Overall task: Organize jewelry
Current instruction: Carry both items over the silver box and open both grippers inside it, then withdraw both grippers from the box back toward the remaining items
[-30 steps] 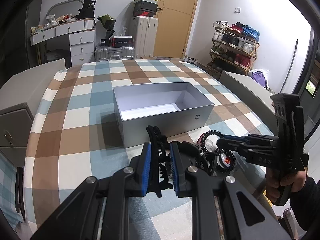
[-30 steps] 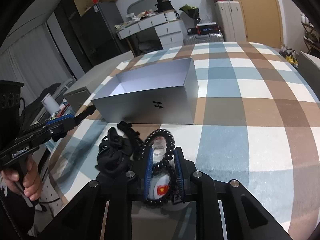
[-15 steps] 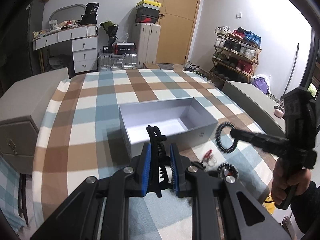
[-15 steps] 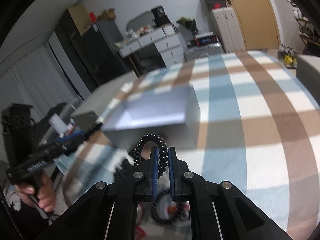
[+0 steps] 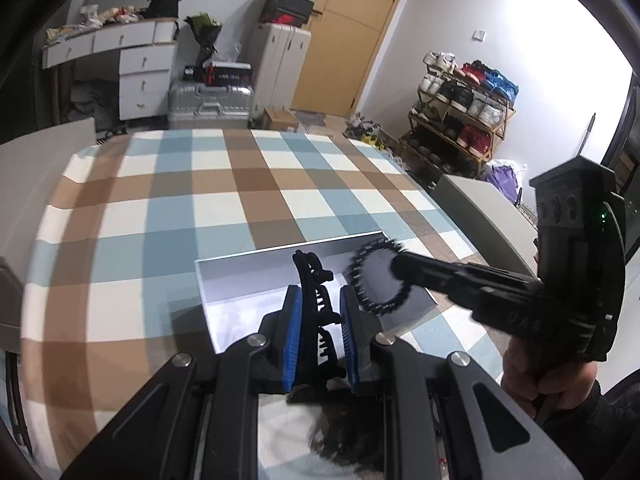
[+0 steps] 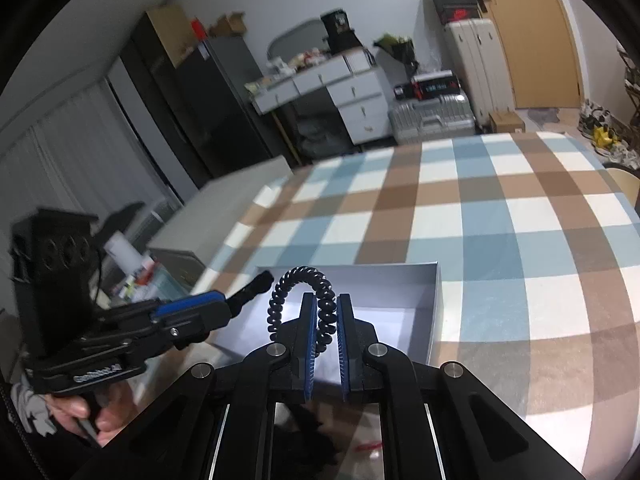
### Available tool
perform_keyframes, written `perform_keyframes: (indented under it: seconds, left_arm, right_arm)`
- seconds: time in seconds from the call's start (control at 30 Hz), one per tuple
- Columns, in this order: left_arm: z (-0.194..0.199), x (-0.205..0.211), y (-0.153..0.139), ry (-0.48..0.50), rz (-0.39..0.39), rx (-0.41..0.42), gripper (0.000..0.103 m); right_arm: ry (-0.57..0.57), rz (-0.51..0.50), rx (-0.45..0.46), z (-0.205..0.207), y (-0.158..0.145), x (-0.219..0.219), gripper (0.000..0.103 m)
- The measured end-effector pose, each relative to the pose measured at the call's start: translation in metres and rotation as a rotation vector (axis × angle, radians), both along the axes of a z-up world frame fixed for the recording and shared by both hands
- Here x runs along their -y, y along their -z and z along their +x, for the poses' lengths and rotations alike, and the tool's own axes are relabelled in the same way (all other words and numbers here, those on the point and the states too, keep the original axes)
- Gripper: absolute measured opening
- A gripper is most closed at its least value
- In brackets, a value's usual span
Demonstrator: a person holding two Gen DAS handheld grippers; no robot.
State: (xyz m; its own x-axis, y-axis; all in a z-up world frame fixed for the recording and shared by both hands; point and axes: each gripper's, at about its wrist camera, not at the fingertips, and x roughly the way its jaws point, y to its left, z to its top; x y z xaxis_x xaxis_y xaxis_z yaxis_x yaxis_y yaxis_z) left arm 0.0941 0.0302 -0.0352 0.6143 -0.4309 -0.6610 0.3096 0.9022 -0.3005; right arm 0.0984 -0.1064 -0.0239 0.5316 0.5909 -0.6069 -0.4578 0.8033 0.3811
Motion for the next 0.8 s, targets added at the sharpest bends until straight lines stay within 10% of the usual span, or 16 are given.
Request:
perform_keyframes:
  seconds: [0.43,0.5,0.63,0.8]
  left_arm:
    - [0.016,0.006,0.016,0.004,-0.001,-0.09,0.015]
    - [0.011,0.005,0.012,-0.011,0.013,-0.077,0.023]
    - [0.001,0.001,0.001,-0.049,0.013,-0.019,0.071]
    - [-0.023,0.005,-0.018,-0.055,0.043,0.056,0.071]
  right_arm:
    - [0.009,-0.011,-0.056,0.022,0.021,-0.001,0.012]
    - [0.01,0.006,-0.06,0.021,0.02,0.001,0.013]
    - [0.028,0.038,-0.018,0.011,0.007,0.011,0.032]
    - [0.059,0.047,0.091,-0.019,-0.017,0.027,0.056]
